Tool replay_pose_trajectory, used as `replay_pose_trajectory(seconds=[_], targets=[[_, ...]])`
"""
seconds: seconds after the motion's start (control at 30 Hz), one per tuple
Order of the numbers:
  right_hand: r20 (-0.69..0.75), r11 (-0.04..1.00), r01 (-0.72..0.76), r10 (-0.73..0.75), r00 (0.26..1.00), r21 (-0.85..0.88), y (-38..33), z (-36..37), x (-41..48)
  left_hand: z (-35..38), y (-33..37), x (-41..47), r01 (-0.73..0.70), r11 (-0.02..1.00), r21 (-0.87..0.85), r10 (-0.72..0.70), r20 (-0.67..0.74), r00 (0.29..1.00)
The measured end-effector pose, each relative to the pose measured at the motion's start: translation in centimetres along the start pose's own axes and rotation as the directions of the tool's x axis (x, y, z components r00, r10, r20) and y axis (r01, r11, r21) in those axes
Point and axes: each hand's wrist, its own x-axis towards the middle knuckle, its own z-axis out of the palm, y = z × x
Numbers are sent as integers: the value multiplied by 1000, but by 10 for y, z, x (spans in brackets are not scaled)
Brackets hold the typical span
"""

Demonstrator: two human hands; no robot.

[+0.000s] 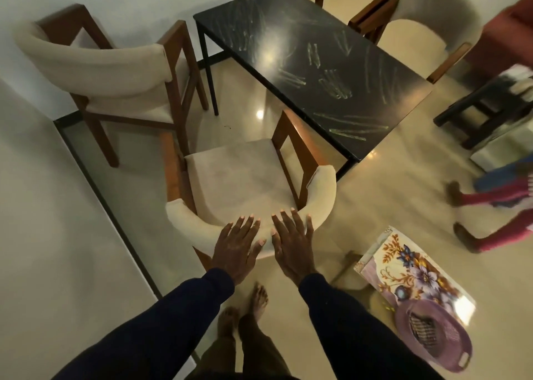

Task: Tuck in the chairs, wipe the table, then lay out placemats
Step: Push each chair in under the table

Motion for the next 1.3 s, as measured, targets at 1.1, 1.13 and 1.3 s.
replay_pose_trajectory(seconds=[1.1, 1.13, 1.3], targets=[[27, 997, 3, -5, 1000, 74, -34, -14, -154, -5, 29, -107, 16, 1000, 9, -16, 48, 999], [22, 998, -13, 12, 1000, 55, -37, -13, -152, -5, 28, -106, 16, 1000, 8, -16, 56, 998], [16, 998, -44, 44, 999, 49, -42, -6, -141, -5, 23, -98, 9, 1000, 6, -9, 80, 997]])
